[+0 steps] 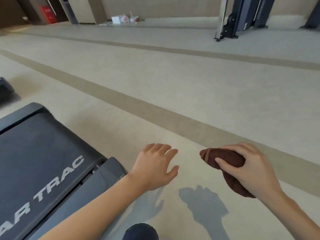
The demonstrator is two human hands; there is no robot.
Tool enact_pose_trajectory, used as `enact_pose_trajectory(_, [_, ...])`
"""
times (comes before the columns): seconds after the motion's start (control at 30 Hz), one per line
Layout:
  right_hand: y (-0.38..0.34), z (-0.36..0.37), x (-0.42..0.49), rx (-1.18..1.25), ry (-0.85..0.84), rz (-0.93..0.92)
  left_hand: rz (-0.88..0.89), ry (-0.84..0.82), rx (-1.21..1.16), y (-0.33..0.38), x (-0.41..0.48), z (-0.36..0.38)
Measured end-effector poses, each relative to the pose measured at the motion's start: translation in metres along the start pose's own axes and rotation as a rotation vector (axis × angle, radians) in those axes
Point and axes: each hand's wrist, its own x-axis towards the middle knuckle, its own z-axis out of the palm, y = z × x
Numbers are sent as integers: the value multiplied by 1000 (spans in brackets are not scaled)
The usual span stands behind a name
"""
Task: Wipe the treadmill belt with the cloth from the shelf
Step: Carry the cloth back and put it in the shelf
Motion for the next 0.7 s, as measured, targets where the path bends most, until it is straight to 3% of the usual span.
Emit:
enact_pose_trajectory(0.23, [27, -76, 40, -128, 91, 133, 170, 17, 36, 30, 112, -14])
enact_pose_trajectory(0.37, [22, -123, 58, -78, 198, 259, 273, 23, -11, 45, 148, -48])
enact_pose_trajectory(0.53, [-24, -182, 76, -85, 242, 362, 343, 85, -68, 50, 171, -131])
enact_pose_trajectory(0.7, [-98, -247, 105, -133, 187, 370, 314, 26, -62, 48, 186, -229])
